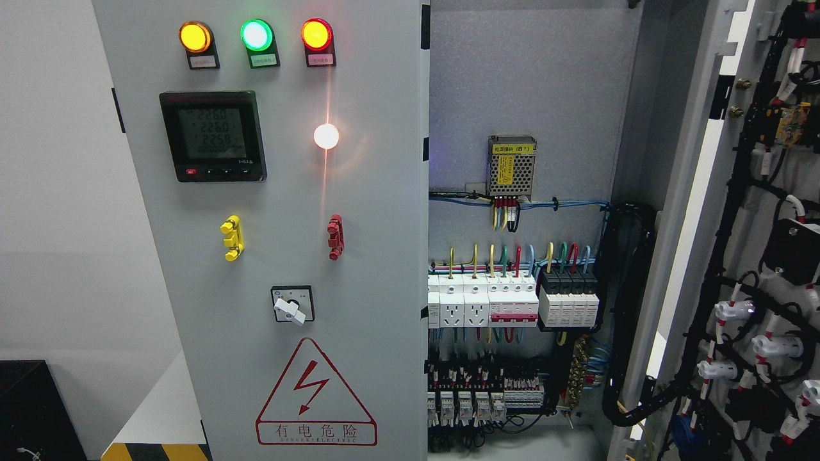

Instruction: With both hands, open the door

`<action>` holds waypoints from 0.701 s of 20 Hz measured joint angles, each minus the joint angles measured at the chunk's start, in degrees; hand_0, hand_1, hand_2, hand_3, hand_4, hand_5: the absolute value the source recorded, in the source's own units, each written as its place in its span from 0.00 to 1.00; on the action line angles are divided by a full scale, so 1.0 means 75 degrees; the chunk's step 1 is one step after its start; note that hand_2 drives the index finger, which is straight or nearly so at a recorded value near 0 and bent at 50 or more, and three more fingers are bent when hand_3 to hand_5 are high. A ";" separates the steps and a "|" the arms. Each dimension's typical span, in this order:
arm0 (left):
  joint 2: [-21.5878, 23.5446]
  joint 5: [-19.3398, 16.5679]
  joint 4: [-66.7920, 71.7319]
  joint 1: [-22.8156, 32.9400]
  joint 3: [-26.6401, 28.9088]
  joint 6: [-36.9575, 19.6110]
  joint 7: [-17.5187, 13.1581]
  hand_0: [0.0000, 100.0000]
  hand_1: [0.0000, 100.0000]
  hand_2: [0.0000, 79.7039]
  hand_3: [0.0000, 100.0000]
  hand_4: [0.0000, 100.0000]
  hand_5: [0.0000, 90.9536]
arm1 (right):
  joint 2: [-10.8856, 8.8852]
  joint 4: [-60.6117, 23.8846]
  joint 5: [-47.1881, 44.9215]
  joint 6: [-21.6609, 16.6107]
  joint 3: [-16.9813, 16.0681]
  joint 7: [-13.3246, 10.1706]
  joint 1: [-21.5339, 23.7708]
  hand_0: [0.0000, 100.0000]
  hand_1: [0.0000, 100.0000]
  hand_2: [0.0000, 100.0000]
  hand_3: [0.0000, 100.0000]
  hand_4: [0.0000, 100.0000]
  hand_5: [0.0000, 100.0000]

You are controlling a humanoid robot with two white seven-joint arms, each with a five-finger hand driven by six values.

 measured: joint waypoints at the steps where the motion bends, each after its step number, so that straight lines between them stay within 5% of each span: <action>1: -0.0098 -0.0132 0.0365 0.0038 0.0038 -0.0031 -0.0068 0.00 0.00 0.00 0.00 0.00 0.00 | 0.0000 0.0001 0.0000 0.0000 0.0000 0.0000 0.0000 0.19 0.00 0.00 0.00 0.00 0.00; 10: -0.1329 -0.1226 0.4047 -0.0007 0.0300 -0.1056 -0.0204 0.00 0.00 0.00 0.00 0.00 0.00 | 0.0000 0.0000 0.0005 0.0001 0.0000 -0.0001 0.0000 0.19 0.00 0.00 0.00 0.00 0.00; 14: -0.1974 -0.2176 0.5609 -0.0093 0.0617 -0.1176 -0.0214 0.00 0.00 0.00 0.00 0.00 0.00 | 0.0000 0.0000 0.0003 0.0002 0.0000 0.0000 0.0000 0.19 0.00 0.00 0.00 0.00 0.00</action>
